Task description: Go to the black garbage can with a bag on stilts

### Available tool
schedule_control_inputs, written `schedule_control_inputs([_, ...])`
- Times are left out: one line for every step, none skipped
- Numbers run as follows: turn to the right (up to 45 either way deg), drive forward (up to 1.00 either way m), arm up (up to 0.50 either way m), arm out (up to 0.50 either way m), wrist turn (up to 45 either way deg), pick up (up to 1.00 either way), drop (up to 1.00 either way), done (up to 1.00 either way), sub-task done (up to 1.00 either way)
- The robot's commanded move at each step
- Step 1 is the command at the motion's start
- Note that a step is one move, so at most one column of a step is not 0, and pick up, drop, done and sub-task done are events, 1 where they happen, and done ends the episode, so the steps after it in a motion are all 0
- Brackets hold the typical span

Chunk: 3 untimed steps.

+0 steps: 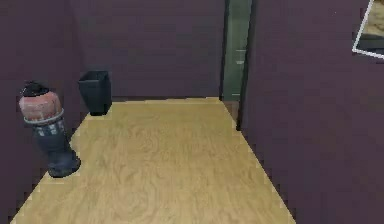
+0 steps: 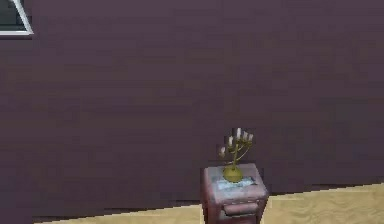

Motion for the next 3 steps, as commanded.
schedule_control_inputs([0.0, 1.00, 0.00, 0.00, 0.0, 0.00, 0.00, 0.00, 0.00])
schedule_control_inputs([0.0, 1.00, 0.00, 0.00, 0.0, 0.00, 0.00, 0.00, 0.00])
schedule_control_inputs([0.0, 0.35, 0.00, 0.00, 0.0, 0.00, 0.00, 0.00, 0.00])
